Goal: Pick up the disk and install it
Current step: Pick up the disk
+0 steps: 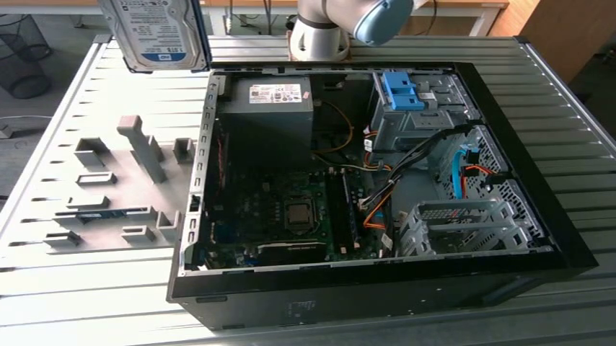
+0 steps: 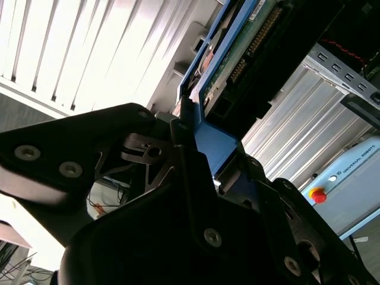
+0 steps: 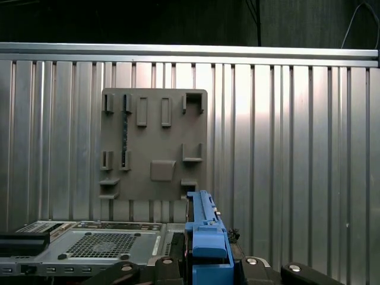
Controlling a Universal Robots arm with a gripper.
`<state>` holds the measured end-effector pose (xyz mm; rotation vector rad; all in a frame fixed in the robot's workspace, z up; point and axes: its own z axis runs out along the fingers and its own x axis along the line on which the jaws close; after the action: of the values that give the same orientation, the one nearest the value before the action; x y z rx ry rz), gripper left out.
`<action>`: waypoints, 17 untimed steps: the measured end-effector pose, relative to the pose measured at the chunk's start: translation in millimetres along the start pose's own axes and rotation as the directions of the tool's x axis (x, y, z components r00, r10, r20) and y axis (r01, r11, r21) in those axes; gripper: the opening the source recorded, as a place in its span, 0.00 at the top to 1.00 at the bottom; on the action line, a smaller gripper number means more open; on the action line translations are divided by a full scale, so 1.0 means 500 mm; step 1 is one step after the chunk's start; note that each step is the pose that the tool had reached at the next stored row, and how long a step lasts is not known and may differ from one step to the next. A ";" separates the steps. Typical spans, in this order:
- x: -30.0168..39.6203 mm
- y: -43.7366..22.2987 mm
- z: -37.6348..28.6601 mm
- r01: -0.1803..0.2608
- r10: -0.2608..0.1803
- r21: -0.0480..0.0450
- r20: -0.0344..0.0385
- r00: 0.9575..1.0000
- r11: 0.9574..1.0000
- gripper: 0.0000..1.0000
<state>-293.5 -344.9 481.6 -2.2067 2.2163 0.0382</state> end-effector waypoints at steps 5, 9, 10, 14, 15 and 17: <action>0.000 -0.016 0.000 0.000 0.000 0.000 0.000 1.000 1.000 0.63; 0.000 -0.030 0.000 0.000 0.000 0.000 0.000 1.000 1.000 0.63; 0.000 -0.033 0.000 0.000 0.000 0.000 0.000 1.000 1.000 0.63; 0.000 -0.048 0.000 0.000 0.000 0.000 0.000 1.000 1.000 0.63; 0.000 -0.051 0.000 0.000 0.000 0.000 0.000 1.000 1.000 0.63; 0.000 -0.058 0.000 0.000 0.000 0.000 0.000 1.000 1.000 0.63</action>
<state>-264.4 -344.9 481.6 -2.2067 2.2163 0.0382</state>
